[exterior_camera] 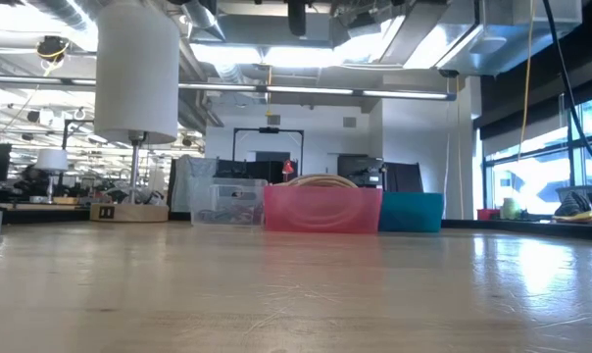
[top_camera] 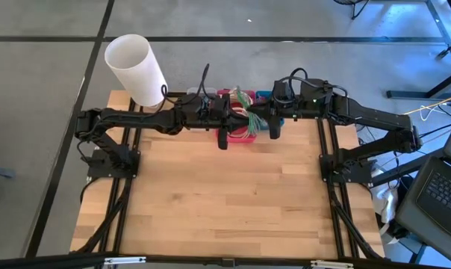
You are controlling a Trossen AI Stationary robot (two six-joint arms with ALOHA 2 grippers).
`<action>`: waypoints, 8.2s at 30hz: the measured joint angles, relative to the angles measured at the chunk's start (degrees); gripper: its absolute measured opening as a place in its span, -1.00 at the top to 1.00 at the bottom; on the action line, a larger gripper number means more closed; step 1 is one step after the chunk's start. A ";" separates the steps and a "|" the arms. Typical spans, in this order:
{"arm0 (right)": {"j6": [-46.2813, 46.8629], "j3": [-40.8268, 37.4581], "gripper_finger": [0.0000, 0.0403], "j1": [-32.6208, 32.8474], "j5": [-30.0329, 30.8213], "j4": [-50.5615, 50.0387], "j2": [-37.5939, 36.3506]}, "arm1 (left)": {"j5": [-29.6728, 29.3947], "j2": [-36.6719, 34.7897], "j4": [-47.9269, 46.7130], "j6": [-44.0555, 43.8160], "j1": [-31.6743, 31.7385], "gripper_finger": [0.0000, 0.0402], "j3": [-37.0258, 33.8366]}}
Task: Pick & Place USB Port
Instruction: Put the green charger cable into the blue bin, then return to Home Position
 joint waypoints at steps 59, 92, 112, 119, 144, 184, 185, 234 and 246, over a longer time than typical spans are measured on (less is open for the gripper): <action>-6.39 21.51 1.00 -39.46 -10.68 -47.58 26.00 | -10.43 -0.04 -14.86 -10.68 -1.03 -0.13 0.00; 4.12 -7.58 1.00 -41.24 -12.92 -17.36 32.10 | -10.11 -0.04 -14.82 -10.06 -0.85 -0.13 0.00; 7.02 -13.00 0.54 -41.23 -13.81 -8.51 32.06 | -10.03 -0.04 -11.81 -10.06 -0.85 -0.14 0.00; 5.22 -8.19 0.02 -41.23 -14.75 -12.43 32.06 | -10.02 -0.04 -11.80 -9.82 -0.85 -0.14 0.00; 2.19 -5.16 0.04 -32.13 -13.07 -16.58 -12.01 | -8.01 -10.07 -16.04 4.00 1.07 -0.14 0.02; 21.44 -46.70 0.95 -19.96 -26.83 10.18 -63.81 | -37.03 -55.06 -62.14 -18.05 -12.26 0.48 -22.93; 21.82 -47.55 0.95 -19.96 -26.83 10.79 -64.07 | -36.73 -56.01 -59.64 -18.03 -12.45 0.56 -25.14; -15.94 -56.09 0.86 -19.98 -35.46 -2.84 -70.72 | -33.16 -76.96 -32.61 14.50 -12.52 0.98 -60.37; -11.81 -66.09 0.86 -19.94 -39.04 14.03 -70.79 | -26.66 -88.48 -44.18 9.67 -12.48 0.97 -61.17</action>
